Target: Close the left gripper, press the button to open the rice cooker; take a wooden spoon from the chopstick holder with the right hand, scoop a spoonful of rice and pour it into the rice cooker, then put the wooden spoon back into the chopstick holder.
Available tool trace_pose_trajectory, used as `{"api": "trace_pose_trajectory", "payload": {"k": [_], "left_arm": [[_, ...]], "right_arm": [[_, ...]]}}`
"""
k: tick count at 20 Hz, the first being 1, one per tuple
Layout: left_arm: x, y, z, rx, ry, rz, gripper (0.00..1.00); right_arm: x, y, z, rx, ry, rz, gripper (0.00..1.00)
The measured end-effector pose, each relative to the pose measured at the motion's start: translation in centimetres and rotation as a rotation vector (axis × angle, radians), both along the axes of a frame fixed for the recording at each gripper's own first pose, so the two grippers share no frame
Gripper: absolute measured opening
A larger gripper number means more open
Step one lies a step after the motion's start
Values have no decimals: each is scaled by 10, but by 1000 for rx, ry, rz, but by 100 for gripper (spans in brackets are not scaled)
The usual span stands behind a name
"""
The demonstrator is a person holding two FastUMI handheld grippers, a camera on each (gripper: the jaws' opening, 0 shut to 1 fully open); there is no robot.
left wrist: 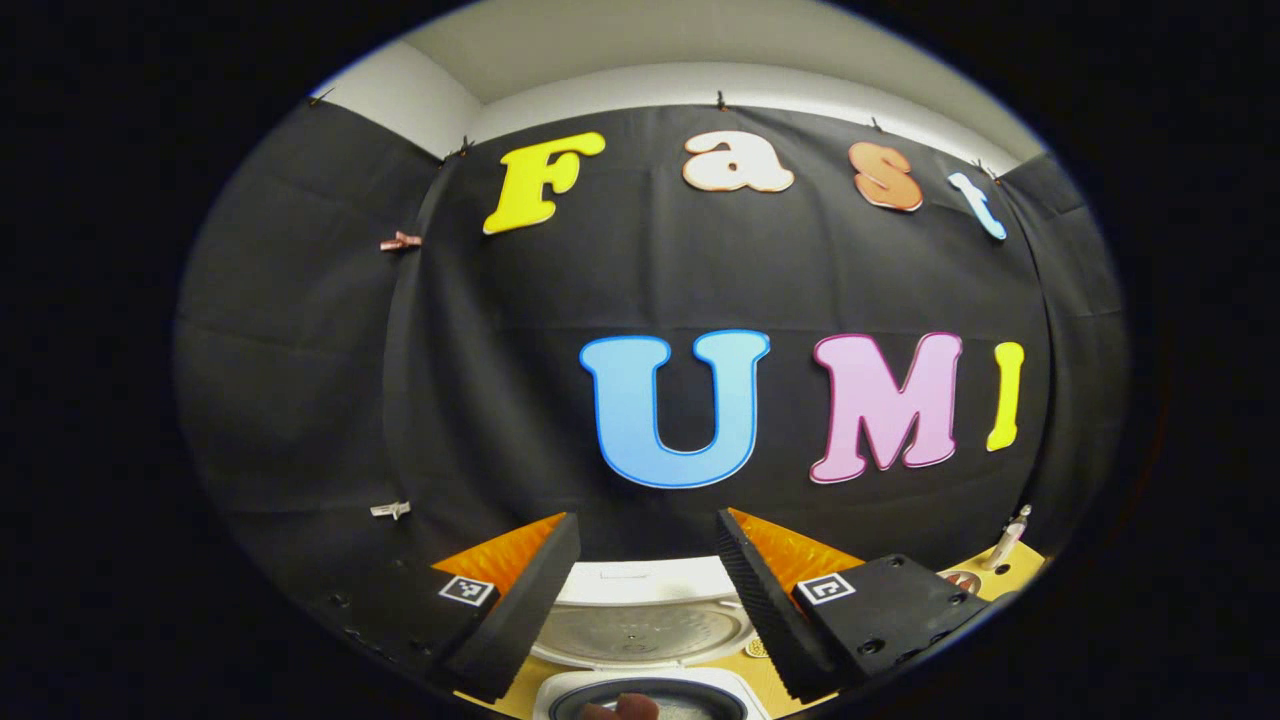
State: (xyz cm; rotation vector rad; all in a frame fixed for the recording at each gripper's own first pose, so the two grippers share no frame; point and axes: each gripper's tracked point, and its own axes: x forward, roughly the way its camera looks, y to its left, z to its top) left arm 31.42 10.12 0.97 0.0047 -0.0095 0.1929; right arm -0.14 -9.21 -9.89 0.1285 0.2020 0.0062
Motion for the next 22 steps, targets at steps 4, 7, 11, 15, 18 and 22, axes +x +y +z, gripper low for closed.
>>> {"api": "trace_pose_trajectory", "payload": {"k": [4,7,11,15,18,22], "left_arm": [[26,21,-17,-43,48,18,94],[33,24,-45,-71,131,17,95],[21,20,-46,9,127,22,100],[-3,13,-52,-3,134,21,100],[-28,6,-57,-13,150,23,100],[-70,-6,-78,-34,186,30,100]], "right_arm": [[-6,5,-4,-15,12,-16,99],[-8,8,-8,-9,25,-26,98],[-3,11,-10,1,32,-26,98],[4,17,-15,18,43,-3,98],[6,20,-14,31,48,27,98],[11,17,-8,33,38,62,98]]}}
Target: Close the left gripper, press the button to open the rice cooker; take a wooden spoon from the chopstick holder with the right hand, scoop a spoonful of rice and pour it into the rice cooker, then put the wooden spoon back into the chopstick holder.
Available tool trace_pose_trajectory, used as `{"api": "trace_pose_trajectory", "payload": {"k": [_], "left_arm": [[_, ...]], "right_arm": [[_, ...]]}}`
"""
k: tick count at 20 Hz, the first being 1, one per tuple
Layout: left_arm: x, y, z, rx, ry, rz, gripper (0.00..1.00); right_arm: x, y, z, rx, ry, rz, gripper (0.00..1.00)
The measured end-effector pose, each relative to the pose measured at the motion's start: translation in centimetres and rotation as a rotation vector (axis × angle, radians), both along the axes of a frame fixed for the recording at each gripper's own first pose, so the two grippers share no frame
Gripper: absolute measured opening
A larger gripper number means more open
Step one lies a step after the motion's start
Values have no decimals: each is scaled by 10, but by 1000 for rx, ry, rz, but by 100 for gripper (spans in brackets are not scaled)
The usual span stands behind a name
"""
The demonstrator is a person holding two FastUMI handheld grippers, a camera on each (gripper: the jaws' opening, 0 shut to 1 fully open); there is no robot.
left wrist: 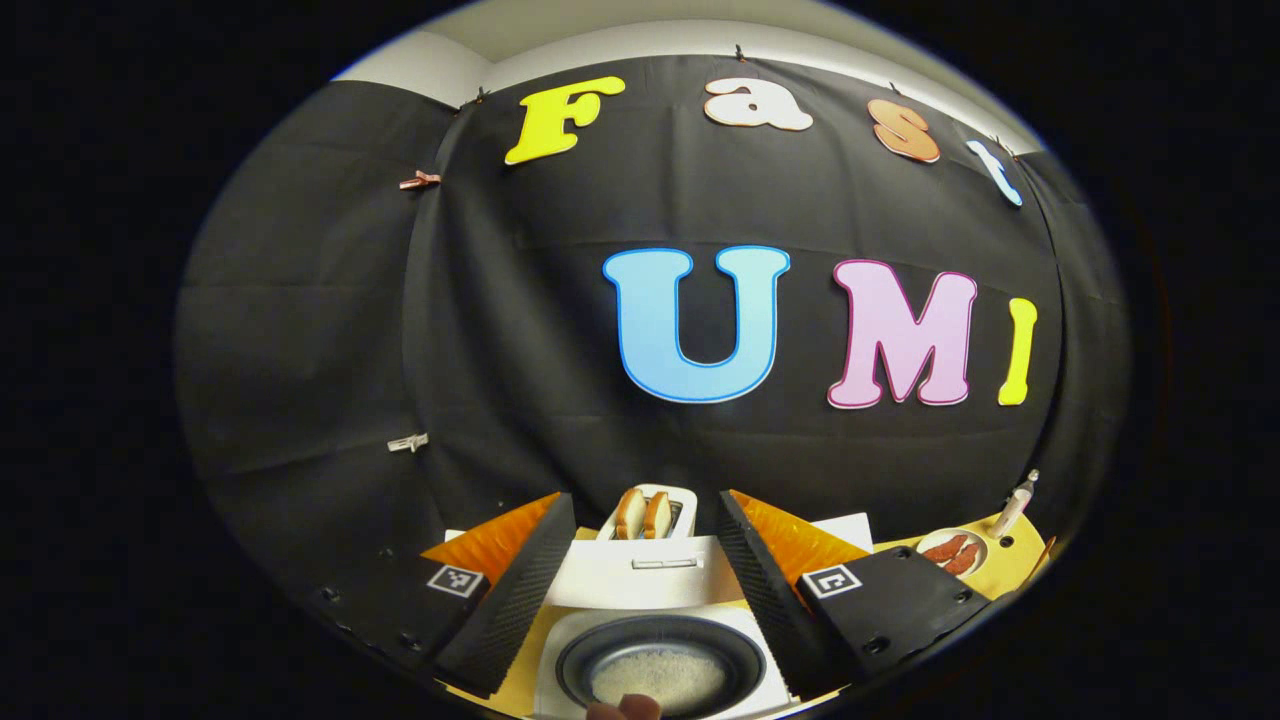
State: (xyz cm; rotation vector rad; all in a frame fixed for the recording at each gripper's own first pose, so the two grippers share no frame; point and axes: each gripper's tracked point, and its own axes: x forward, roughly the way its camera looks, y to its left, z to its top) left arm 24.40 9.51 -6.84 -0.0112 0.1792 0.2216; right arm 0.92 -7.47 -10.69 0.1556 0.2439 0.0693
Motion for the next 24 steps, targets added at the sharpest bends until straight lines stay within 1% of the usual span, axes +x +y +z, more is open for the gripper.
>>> {"api": "trace_pose_trajectory", "payload": {"k": [3,8,11,14,17,24], "left_arm": [[-32,-9,-25,-10,45,14,100],[-66,-21,-71,-22,142,46,100],[-73,-25,-98,-47,210,39,100],[-73,-26,-115,-55,248,34,99],[-75,-30,-133,-44,292,23,100],[-89,-34,-181,-76,380,12,100]], "right_arm": [[-5,-5,2,-6,-6,14,98],[-2,0,-6,17,13,44,99],[-6,8,-9,33,24,69,98],[-9,10,-6,25,20,81,99],[-13,8,-6,18,19,84,99],[-18,10,-15,35,40,92,98]]}}
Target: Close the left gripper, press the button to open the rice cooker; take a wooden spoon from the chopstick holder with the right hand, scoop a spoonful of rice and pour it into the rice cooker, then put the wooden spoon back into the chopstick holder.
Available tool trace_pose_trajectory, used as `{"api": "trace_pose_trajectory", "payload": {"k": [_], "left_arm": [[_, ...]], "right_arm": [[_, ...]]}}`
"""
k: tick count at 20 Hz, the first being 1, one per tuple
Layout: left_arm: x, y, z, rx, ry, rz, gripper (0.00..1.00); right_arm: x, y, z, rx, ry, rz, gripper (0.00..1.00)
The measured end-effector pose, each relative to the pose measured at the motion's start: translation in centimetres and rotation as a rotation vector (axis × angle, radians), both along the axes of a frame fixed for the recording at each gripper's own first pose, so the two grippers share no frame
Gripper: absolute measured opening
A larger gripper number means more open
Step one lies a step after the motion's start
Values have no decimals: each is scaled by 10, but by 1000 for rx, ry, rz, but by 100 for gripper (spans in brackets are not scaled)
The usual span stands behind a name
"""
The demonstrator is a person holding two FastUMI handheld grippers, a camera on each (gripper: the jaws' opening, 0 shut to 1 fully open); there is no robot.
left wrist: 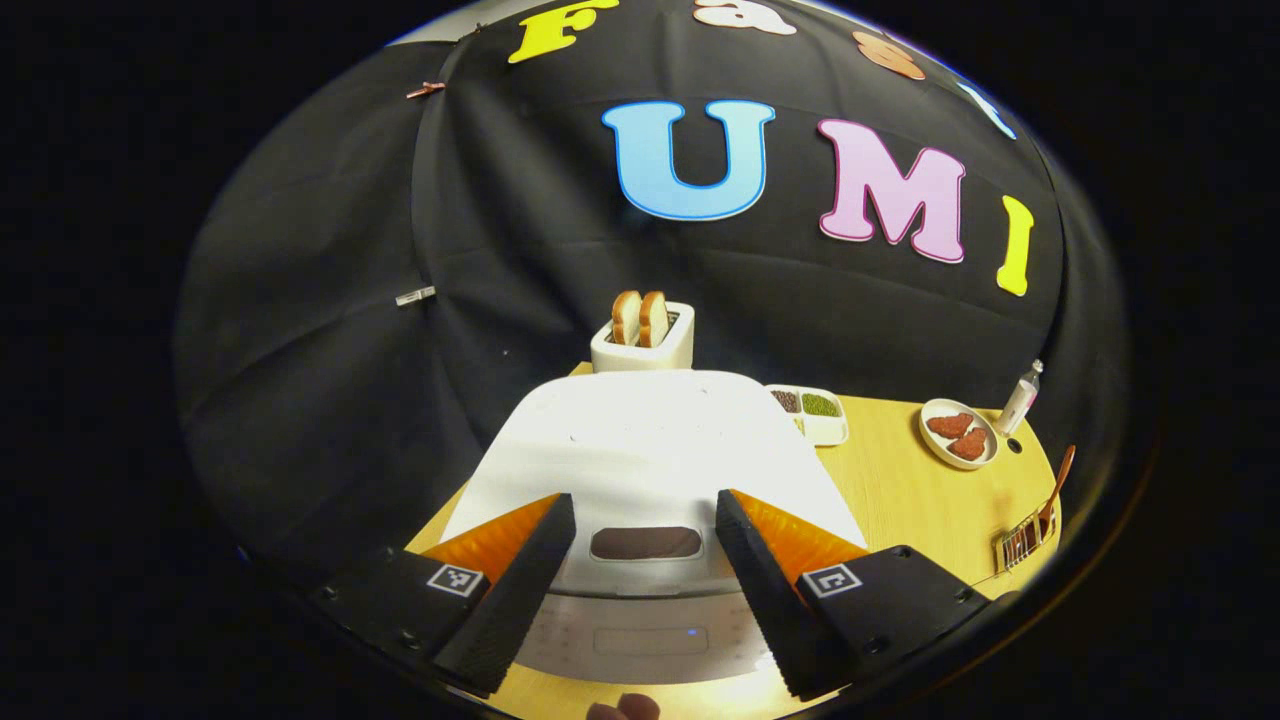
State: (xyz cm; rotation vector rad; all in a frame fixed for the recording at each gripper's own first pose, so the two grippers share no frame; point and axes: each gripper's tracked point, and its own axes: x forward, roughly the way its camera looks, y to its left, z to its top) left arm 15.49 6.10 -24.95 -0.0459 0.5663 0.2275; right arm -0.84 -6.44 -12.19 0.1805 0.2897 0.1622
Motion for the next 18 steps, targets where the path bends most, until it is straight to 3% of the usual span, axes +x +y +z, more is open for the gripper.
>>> {"api": "trace_pose_trajectory", "payload": {"k": [18], "left_arm": [[-5,-2,-7,10,5,-3,99]], "right_arm": [[-7,-4,-3,20,-10,-22,99]]}}
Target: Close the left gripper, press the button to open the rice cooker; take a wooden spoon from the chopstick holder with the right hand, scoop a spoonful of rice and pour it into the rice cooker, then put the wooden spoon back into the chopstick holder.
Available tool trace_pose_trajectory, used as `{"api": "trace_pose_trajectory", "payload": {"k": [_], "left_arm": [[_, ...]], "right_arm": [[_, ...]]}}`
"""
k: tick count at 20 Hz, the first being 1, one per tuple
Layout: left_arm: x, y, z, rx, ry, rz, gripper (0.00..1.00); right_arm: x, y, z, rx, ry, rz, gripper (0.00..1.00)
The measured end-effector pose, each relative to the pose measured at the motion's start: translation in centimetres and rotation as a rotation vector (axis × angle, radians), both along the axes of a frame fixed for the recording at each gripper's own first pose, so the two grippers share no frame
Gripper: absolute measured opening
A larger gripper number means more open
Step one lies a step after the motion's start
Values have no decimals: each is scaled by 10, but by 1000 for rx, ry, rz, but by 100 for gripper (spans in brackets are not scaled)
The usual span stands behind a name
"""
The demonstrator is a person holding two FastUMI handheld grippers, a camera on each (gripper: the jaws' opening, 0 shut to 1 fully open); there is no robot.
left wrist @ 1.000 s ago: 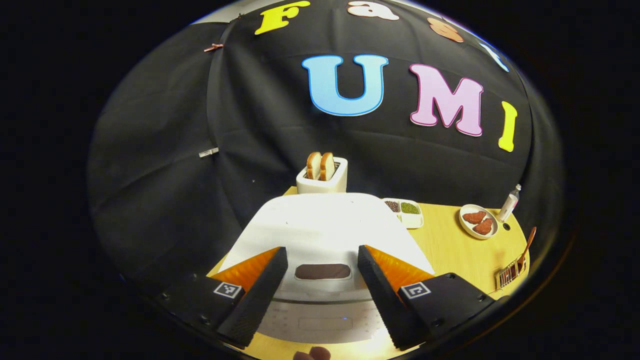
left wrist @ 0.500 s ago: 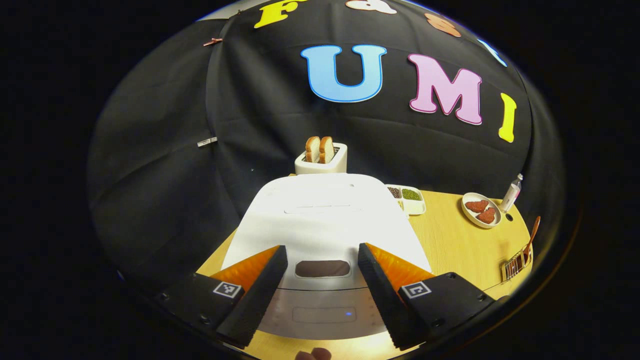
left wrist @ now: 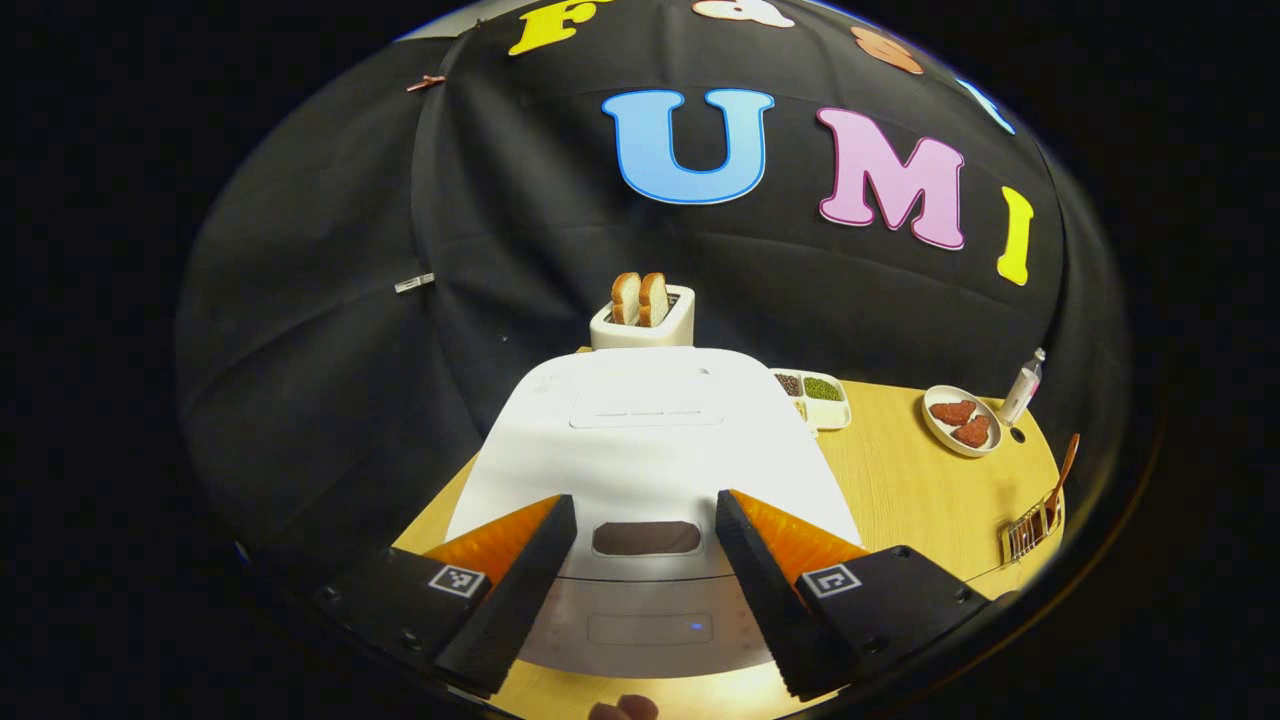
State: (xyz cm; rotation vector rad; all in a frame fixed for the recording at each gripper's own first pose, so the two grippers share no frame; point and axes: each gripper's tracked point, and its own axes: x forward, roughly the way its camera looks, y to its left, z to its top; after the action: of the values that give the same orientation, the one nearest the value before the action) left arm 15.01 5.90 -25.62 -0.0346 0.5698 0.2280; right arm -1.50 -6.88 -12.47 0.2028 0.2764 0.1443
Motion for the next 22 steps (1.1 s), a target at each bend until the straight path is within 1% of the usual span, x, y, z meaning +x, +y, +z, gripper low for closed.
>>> {"api": "trace_pose_trajectory", "payload": {"k": [5,9,14,15,18,22], "left_arm": [[-3,4,15,1,-40,-4,93],[-15,-2,44,-21,-127,-28,94],[-38,-23,104,-28,-285,-103,94],[-39,-28,113,-24,-317,-120,94],[-58,-44,152,6,-413,-181,94],[-89,-66,184,27,-487,-237,94]], "right_arm": [[1,-3,1,1,-5,-3,99],[6,-1,6,5,-17,-2,99],[12,9,17,-14,-44,20,98],[14,11,19,-16,-48,26,98],[18,19,24,-26,-65,40,98],[26,25,32,-42,-91,51,98]]}}
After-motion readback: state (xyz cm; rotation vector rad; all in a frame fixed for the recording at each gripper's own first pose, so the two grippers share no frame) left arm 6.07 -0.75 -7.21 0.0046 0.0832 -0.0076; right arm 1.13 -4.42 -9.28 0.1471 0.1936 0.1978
